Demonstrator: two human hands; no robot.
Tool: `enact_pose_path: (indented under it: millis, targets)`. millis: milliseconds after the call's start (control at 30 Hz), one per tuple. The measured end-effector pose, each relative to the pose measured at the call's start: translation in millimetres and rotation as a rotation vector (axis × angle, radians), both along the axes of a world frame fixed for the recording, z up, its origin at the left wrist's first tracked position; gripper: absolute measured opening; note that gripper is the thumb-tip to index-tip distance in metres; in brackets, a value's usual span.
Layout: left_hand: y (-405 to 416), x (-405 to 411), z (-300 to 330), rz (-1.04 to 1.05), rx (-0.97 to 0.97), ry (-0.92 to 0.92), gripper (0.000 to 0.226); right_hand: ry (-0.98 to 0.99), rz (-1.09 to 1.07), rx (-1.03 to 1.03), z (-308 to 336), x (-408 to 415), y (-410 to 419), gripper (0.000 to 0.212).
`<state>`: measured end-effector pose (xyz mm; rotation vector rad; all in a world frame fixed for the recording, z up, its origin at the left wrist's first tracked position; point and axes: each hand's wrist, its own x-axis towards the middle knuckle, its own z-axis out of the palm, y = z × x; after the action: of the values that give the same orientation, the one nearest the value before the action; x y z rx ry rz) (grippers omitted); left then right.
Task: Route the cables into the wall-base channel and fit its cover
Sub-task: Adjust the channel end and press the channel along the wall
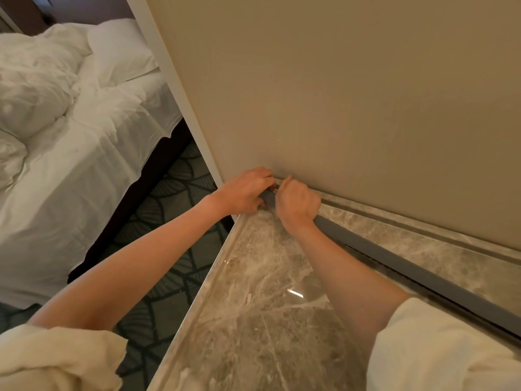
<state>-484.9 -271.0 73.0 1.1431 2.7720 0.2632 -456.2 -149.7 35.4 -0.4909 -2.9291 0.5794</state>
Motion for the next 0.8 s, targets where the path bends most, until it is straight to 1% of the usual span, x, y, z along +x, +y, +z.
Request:
enact_pose_path:
  millis: [100, 233, 367, 433, 533, 600, 633, 733, 800]
  targets:
    - [-1.0, -0.4, -1.3, 0.006, 0.033, -0.026, 0.028, -0.031, 0.023, -0.040, 0.3, -6.2, -5.2, 0.041]
    - [-2.6, -2.2, -2.4, 0.011, 0.055, -0.050, 0.032, -0.015, -0.042, -0.067, -2.1, -6.9, -5.6, 0.048]
    - [-2.2, -5.4, -0.4, 0.006, 0.016, -0.064, 0.033, -0.019, -0.035, -0.064, -2.0, -7.4, -7.1, 0.045]
    - [-3.6, -9.1, 4.5, 0.040, 0.024, -0.144, 0.033, -0.030, -0.028, -0.066, -2.0, -8.3, -7.1, 0.044]
    - [-8.9, -17.6, 9.5, 0.199, 0.179, -0.356, 0.026, -0.034, -0.032, -0.069, -2.1, -7.3, -7.9, 0.046]
    - [-9.5, -22.3, 5.7, 0.301, 0.250, -0.404, 0.021, -0.030, -0.034, -0.065, -2.6, -3.9, -10.3, 0.047]
    - [-7.7, -23.8, 1.9, 0.321, 0.243, -0.388, 0.022, -0.032, -0.027, -0.064, -3.2, -1.8, -11.5, 0.046]
    - [4.3, -19.8, -13.4, 0.292, 0.157, -0.250, 0.050, -0.067, 0.019, -0.078, -7.1, 5.6, -15.8, 0.037]
    - [8.9, -13.7, -23.9, 0.287, 0.114, -0.135, 0.058, -0.093, 0.038, -0.095, -9.1, 9.6, -17.4, 0.034]
